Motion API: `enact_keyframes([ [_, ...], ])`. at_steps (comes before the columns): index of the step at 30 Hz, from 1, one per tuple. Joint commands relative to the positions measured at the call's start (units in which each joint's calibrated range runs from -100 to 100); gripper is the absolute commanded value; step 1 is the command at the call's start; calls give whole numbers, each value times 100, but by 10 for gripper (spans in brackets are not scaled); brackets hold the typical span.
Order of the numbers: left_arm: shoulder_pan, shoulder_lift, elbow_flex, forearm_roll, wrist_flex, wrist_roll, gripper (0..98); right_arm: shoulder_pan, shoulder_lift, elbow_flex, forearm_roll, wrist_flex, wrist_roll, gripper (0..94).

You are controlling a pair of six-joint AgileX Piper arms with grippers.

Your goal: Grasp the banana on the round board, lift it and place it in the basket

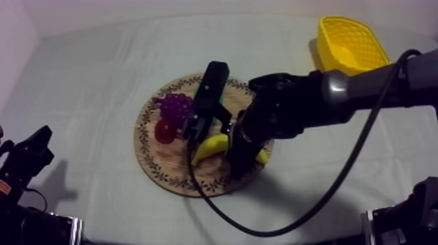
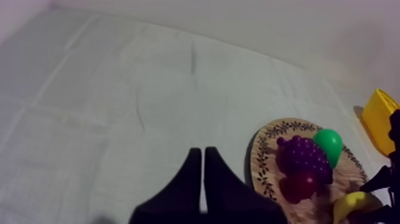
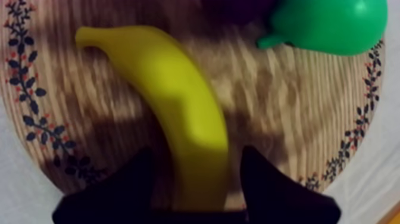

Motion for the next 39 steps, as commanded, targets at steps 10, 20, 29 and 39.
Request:
enact_keyframes([
  [10, 1, 0, -3, -1, -5, -1, 1, 49, 221, -181, -275, -13, 573, 152],
  [20, 1, 0, -3, -1, -5, -1, 1, 165, -31, -290, -251, 92, 416, 98],
  [29, 1, 0, -3, -1, -5, -2, 1, 787, -952, -1218, -622, 792, 718, 98],
  [39, 1, 0, -3, -1, -5, 1, 1, 1788, -961, -2865, -834, 1539, 963, 105],
])
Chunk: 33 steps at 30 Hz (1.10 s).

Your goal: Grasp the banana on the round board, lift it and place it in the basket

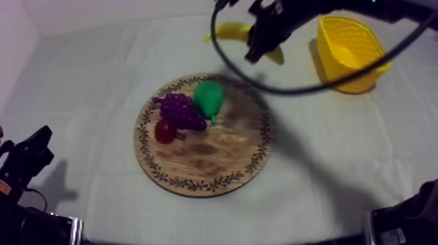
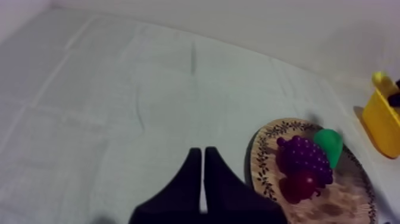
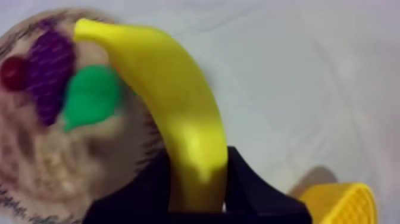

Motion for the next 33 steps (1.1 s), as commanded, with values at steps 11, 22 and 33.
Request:
enact_keyframes([
  [11, 1, 0, -3, -1, 2, -2, 1, 1197, 758, -1267, 238, 236, -233, 110],
  [22, 1, 0, -3, -1, 2, -2, 1, 1905, 1153, -1157, 348, 188, -49, 109],
  [33, 1, 0, -3, -1, 2, 0, 1, 2427, 1172, -649, 286, 17, 318, 106],
])
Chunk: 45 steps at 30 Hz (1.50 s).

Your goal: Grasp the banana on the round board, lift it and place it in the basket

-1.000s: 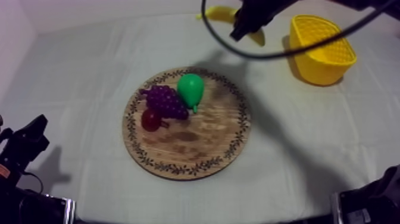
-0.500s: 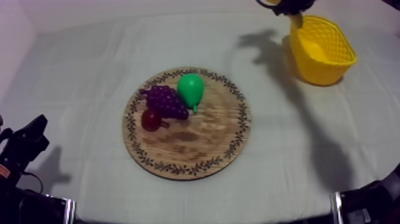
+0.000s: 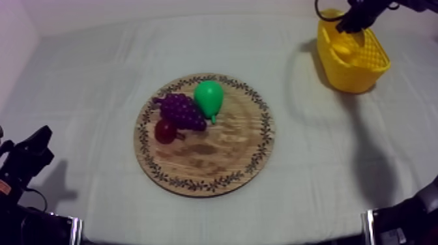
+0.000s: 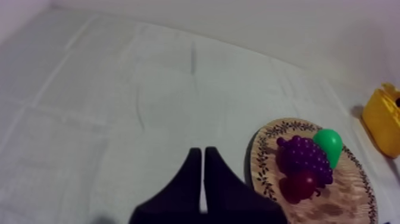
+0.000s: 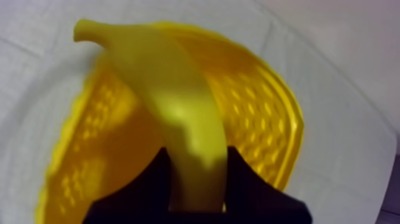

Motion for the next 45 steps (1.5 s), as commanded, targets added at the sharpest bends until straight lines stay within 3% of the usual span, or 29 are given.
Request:
enact_keyframes([
  [1, 1, 0, -3, -1, -2, 1, 1, 112, 0, 122, -25, 5, 118, 106],
  [7, 1, 0, -3, -1, -2, 1, 1, 289, 22, 228, -113, 11, 346, 106],
  [15, 1, 0, -3, -1, -2, 1, 1, 284, 128, 535, 33, -87, 320, 117],
  [25, 1, 0, -3, -1, -2, 1, 1, 283, 95, 845, 271, -289, -200, 252],
  [35, 1, 0, -3, -1, -2, 2, 1, 263, -183, 1531, 654, -805, -655, 289],
  [45, 1, 0, -3, -1, -2, 3, 1, 257, -432, 1872, 995, -1122, -1212, 260],
])
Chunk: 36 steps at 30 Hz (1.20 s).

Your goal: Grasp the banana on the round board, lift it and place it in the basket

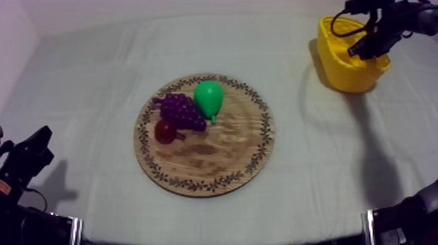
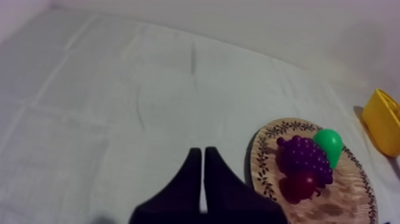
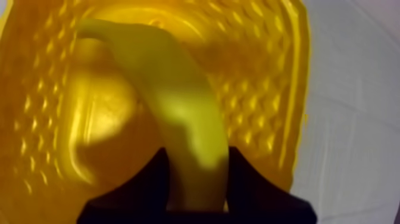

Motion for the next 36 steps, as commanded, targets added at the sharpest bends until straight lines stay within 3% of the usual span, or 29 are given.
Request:
enact_keyframes([
  [1, 1, 0, -3, -1, -7, 2, 1, 9, -37, -5, 7, -15, -129, 253],
  [8, 1, 0, -3, -1, -7, -1, 1, 57, -143, 86, -42, -174, -87, 281],
  [17, 1, 0, -3, -1, -7, -1, 1, 75, -195, 105, 35, -283, -327, 234],
  [25, 1, 0, -3, -1, -7, -1, 1, 67, -277, 268, 85, -418, -401, 328],
  [32, 1, 0, -3, -1, -7, 0, 1, 34, -360, 318, 106, -458, -490, 262],
  [36, 1, 0, -3, -1, -7, 0, 1, 26, -454, 394, 154, -537, -618, 105],
])
